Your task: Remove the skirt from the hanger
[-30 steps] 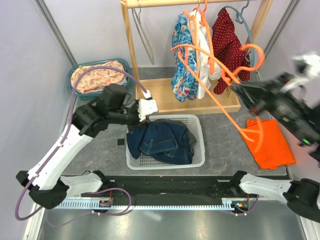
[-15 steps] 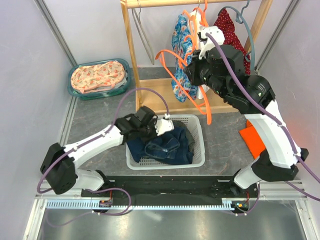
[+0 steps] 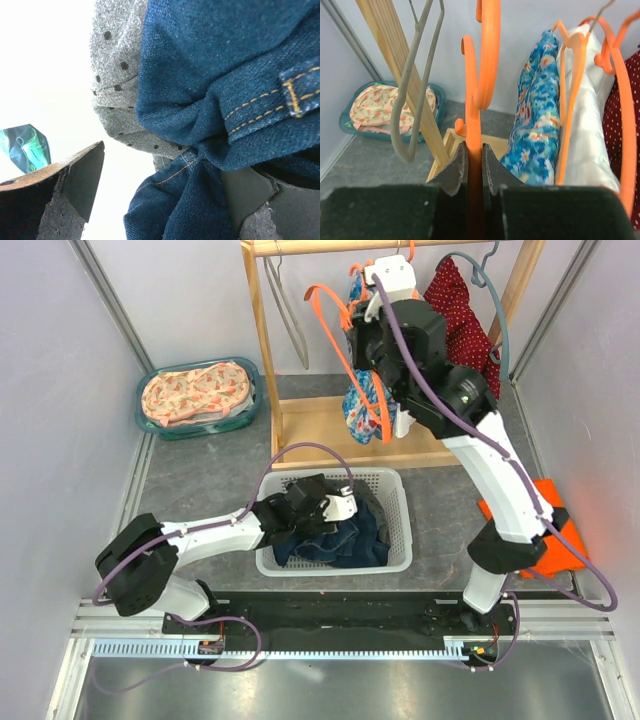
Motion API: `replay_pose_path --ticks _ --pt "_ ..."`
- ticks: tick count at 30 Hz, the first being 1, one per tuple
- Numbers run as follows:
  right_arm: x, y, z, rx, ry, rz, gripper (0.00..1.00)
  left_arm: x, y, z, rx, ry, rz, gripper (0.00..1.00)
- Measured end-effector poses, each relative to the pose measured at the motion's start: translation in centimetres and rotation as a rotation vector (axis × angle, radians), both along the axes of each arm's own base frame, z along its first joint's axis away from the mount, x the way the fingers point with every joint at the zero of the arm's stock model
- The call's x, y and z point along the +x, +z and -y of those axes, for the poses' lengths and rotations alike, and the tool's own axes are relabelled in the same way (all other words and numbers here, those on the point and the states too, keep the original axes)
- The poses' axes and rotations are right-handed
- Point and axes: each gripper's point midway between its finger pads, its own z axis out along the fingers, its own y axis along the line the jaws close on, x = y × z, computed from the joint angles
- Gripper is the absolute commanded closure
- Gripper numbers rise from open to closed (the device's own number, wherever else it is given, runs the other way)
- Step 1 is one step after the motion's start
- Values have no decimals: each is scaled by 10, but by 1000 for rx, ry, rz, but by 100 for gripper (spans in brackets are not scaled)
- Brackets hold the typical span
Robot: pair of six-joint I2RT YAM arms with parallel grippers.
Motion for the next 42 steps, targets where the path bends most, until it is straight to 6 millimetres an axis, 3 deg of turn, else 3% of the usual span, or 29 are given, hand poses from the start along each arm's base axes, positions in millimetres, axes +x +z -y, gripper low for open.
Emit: replay_pose_path --ticks 6,10,13,17,21,28,42 --pt "33 -2 -17 -57 -15 76 100 -7 14 2 -4 -2 -68 1" --pt "53 -2 -20 -76 -30 117 100 -26 41 2 -54 -30 -136 0" --pt "67 0 -19 -74 -40 141 100 -40 82 2 -134 -62 -145 0" --pt "85 1 -14 -63 -54 167 100 -43 146 15 -257 -95 -105 0" --pt "100 4 -12 -45 -56 193 100 -52 181 22 -319 -138 -122 0" --pt "121 7 -16 -11 -37 238 100 -71 214 24 -362 -204 -169 0" --pt "152 -10 -42 72 20 255 100 -88 242 17 -396 -240 -191 0"
